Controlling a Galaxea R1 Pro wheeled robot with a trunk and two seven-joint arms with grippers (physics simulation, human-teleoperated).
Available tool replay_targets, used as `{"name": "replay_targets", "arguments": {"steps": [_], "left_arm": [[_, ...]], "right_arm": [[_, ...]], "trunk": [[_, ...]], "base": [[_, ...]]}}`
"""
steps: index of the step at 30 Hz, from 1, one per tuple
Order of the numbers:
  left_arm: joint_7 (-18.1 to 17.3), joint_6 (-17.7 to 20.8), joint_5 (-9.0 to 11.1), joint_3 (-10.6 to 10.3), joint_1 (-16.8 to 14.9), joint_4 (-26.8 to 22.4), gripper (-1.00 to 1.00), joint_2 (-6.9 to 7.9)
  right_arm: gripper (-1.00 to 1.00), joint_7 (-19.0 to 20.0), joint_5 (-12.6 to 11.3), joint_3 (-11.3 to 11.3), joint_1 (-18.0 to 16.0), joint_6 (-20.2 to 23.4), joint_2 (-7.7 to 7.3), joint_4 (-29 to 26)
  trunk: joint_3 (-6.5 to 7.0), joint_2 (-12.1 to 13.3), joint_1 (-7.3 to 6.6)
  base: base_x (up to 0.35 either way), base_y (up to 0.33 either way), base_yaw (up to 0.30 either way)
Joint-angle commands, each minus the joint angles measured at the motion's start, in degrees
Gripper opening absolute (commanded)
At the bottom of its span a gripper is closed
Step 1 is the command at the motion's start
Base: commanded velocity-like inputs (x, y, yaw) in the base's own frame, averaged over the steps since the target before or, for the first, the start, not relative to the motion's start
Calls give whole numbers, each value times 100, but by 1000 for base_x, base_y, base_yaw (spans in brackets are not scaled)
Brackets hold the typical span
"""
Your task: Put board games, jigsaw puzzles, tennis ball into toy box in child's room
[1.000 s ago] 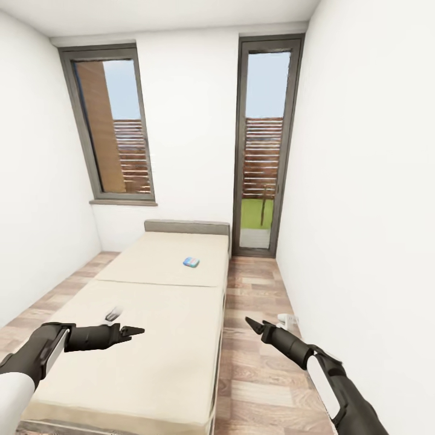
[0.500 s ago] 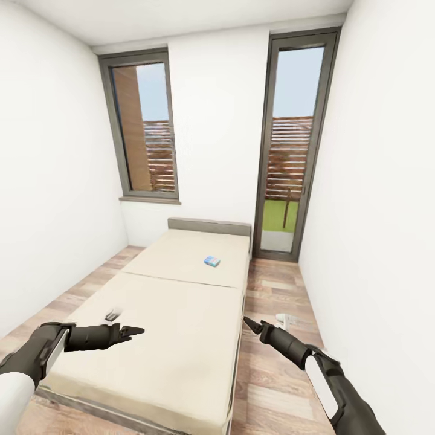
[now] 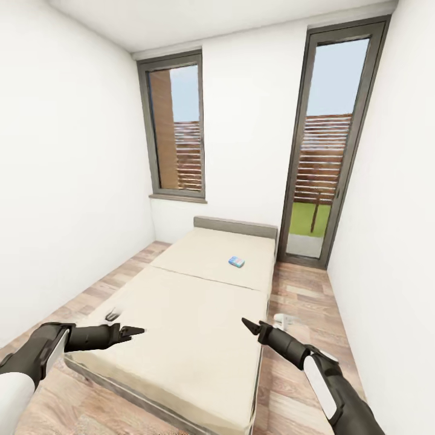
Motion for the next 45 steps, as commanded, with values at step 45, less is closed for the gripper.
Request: {"name": "replay_targets", "arguments": {"steps": [45], "left_arm": [[-26,53,-29,13,-4,1,100,-4]], "right_arm": [[100,7,-48,96,-1,46,0,-2]], "trunk": [[-3,-4,2]], "base": [[0,0,279]]}}
